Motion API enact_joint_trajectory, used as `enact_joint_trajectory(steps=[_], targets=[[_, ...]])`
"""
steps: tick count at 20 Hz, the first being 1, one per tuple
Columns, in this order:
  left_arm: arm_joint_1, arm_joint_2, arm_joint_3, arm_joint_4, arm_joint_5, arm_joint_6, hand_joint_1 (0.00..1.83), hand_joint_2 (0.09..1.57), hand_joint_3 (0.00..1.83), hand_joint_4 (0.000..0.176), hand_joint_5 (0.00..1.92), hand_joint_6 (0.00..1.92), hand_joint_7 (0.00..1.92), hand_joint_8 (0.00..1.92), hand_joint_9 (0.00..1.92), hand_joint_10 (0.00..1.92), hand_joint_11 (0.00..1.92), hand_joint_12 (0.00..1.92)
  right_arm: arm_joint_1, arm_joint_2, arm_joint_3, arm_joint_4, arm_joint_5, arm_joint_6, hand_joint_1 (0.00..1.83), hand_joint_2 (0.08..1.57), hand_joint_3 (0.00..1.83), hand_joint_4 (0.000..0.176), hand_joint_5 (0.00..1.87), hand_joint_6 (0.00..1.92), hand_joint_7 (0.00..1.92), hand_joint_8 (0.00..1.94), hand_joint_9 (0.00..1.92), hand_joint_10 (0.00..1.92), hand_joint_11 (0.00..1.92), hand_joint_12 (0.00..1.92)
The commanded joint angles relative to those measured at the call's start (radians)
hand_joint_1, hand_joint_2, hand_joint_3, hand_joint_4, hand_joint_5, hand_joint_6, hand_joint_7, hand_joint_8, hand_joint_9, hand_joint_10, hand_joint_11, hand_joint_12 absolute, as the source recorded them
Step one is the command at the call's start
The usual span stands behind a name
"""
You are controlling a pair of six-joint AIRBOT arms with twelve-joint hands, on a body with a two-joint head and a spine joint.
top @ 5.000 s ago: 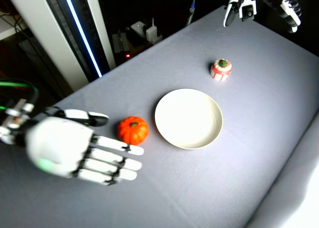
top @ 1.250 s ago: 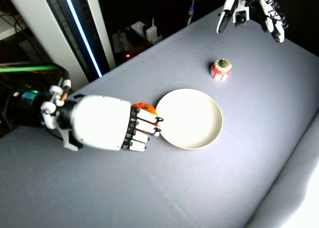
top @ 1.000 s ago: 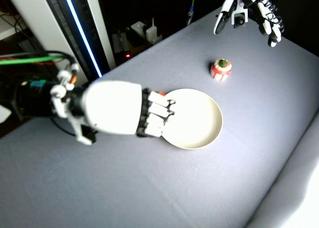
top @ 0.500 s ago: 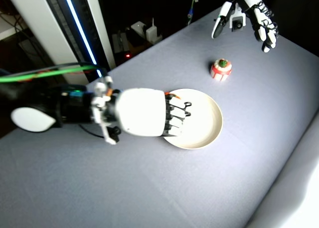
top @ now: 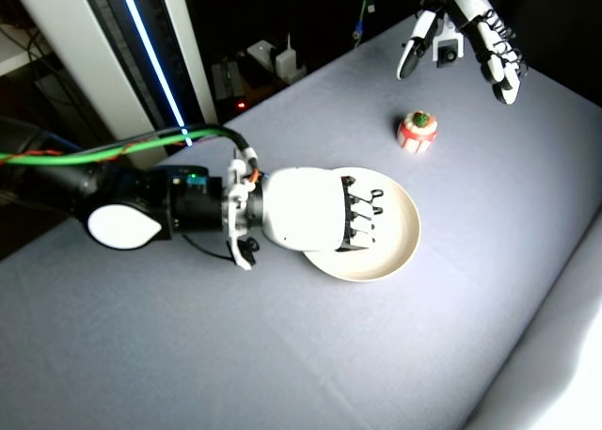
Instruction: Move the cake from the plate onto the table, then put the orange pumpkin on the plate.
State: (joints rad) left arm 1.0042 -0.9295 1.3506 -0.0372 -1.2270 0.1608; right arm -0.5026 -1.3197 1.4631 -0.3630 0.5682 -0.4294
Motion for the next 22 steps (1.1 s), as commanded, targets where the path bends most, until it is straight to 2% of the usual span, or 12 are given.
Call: enact_joint_trajectory(steps=[1, 4, 5, 9, 10, 11, 13, 14, 16, 17, 20, 22], targets=[[-0.012, -0.001, 0.006, -0.03, -0.124, -0.004, 1.03, 0.83, 0.0, 0.117, 0.1, 0.01, 0.0, 0.0, 0.22, 0.03, 0.0, 0.67, 0.011, -0.007, 0.007, 0.026, 0.087, 0.007, 1.19, 1.19, 0.0, 0.008, 0.83, 1.22, 0.84, 1.29, 0.7, 1.41, 0.62, 1.7], [-0.014, -0.001, 0.007, -0.03, -0.129, -0.004, 1.04, 0.83, 0.0, 0.124, 0.11, 0.0, 0.0, 0.0, 0.22, 0.02, 0.0, 0.71, 0.011, -0.015, 0.018, 0.033, 0.077, 0.007, 1.17, 1.22, 0.0, 0.017, 0.77, 1.35, 0.81, 1.32, 0.65, 1.53, 0.59, 1.78], [-0.014, -0.003, 0.007, -0.03, -0.131, -0.004, 1.04, 0.85, 0.0, 0.106, 0.1, 0.0, 0.0, 0.0, 0.2, 0.01, 0.0, 0.82, 0.011, -0.015, 0.019, 0.035, 0.077, 0.007, 1.17, 1.22, 0.0, 0.019, 0.76, 1.37, 0.79, 1.34, 0.65, 1.58, 0.59, 1.8], [-0.015, -0.005, 0.008, -0.028, -0.134, -0.004, 1.0, 0.84, 0.0, 0.127, 0.11, 0.0, 0.01, 0.0, 0.19, 0.01, 0.0, 0.94, 0.011, -0.023, 0.028, 0.036, 0.064, 0.007, 1.16, 1.23, 0.0, 0.02, 0.74, 1.38, 0.78, 1.38, 0.58, 1.61, 0.51, 1.87], [-0.015, -0.005, 0.008, -0.028, -0.134, -0.004, 1.02, 0.85, 0.0, 0.13, 0.11, 0.0, 0.04, 0.01, 0.24, 0.02, 0.0, 0.9, 0.011, -0.023, 0.027, 0.036, 0.063, 0.007, 1.15, 1.24, 0.0, 0.025, 0.72, 1.42, 0.74, 1.36, 0.46, 1.47, 0.32, 1.84], [-0.015, -0.005, 0.008, -0.028, -0.134, -0.004, 1.04, 0.85, 0.0, 0.126, 0.11, 0.0, 0.02, 0.01, 0.22, 0.01, 0.0, 0.78, 0.011, -0.023, 0.027, 0.036, 0.062, 0.008, 1.19, 1.06, 0.0, 0.0, 0.53, 0.87, 0.57, 0.7, 0.38, 0.86, 0.06, 1.49], [-0.015, -0.005, 0.008, -0.028, -0.134, -0.004, 1.03, 0.85, 0.0, 0.149, 0.12, 0.0, 0.01, 0.0, 0.17, 0.0, 0.0, 0.7, 0.011, -0.022, 0.027, 0.036, 0.06, 0.012, 1.12, 0.94, 0.0, 0.0, 0.51, 0.17, 0.49, 0.08, 0.38, 0.18, 0.0, 1.01], [-0.015, -0.005, 0.008, -0.028, -0.135, -0.004, 1.03, 0.84, 0.0, 0.143, 0.13, 0.0, 0.02, 0.0, 0.17, 0.0, 0.0, 0.78, 0.011, -0.022, 0.027, 0.036, 0.059, 0.014, 1.02, 0.89, 0.0, 0.034, 0.4, 0.05, 0.3, 0.01, 0.24, 0.05, 0.0, 0.86], [-0.015, -0.006, 0.009, -0.028, -0.135, -0.004, 1.02, 0.84, 0.0, 0.143, 0.14, 0.0, 0.03, 0.0, 0.2, 0.01, 0.0, 0.84, 0.011, -0.022, 0.027, 0.036, 0.053, 0.014, 0.95, 0.84, 0.0, 0.068, 0.22, 0.0, 0.15, 0.01, 0.11, 0.01, 0.0, 0.54], [-0.015, -0.006, 0.009, -0.028, -0.135, -0.004, 1.01, 0.83, 0.0, 0.138, 0.13, 0.0, 0.02, 0.0, 0.2, 0.01, 0.0, 0.83, 0.011, -0.022, 0.027, 0.036, 0.052, 0.014, 0.92, 0.82, 0.0, 0.131, 0.12, 0.0, 0.05, 0.0, 0.04, 0.0, 0.0, 0.36], [-0.015, -0.007, 0.01, -0.028, -0.136, -0.004, 1.03, 0.83, 0.0, 0.153, 0.14, 0.0, 0.02, 0.0, 0.23, 0.01, 0.0, 0.79, 0.011, -0.022, 0.025, 0.038, 0.052, 0.014, 0.92, 0.8, 0.0, 0.145, 0.0, 0.0, 0.0, 0.0, 0.0, 0.0, 0.0, 0.01], [-0.015, -0.007, 0.01, -0.028, -0.136, -0.004, 1.04, 0.83, 0.0, 0.162, 0.15, 0.0, 0.03, 0.0, 0.24, 0.01, 0.0, 0.71, 0.011, -0.022, 0.024, 0.038, 0.052, 0.014, 0.97, 0.8, 0.0, 0.095, 0.0, 0.0, 0.0, 0.0, 0.0, 0.0, 0.0, 0.0]])
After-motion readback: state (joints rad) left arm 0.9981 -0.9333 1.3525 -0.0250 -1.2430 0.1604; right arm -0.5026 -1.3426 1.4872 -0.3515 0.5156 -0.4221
